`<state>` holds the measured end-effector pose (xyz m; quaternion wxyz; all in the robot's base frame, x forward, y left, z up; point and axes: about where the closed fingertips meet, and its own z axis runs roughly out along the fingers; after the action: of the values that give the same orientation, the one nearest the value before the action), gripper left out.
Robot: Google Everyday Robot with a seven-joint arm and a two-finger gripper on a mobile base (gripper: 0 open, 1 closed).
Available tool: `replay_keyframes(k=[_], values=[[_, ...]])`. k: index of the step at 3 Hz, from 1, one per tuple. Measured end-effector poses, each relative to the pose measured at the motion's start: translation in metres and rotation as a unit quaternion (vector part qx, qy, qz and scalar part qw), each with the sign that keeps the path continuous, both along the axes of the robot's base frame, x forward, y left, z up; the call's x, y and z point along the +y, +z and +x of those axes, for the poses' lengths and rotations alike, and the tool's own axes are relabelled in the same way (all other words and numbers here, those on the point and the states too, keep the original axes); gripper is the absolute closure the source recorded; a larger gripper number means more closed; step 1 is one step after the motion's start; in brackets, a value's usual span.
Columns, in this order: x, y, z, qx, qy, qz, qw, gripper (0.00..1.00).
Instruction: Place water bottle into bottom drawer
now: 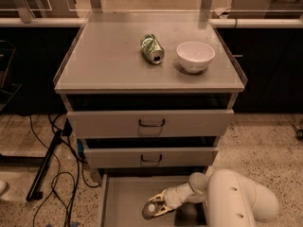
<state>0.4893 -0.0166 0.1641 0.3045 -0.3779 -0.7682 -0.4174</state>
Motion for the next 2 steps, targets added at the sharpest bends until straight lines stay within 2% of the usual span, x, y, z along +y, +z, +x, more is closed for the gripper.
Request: replay_keyframes(k=[1, 2], values=[[0.0, 0.0, 0.0, 0.0, 0.0, 0.0, 1.0, 1.0], [-0.002, -0.011, 0.0, 0.03, 0.002, -0.008, 0.9995, 1.0]])
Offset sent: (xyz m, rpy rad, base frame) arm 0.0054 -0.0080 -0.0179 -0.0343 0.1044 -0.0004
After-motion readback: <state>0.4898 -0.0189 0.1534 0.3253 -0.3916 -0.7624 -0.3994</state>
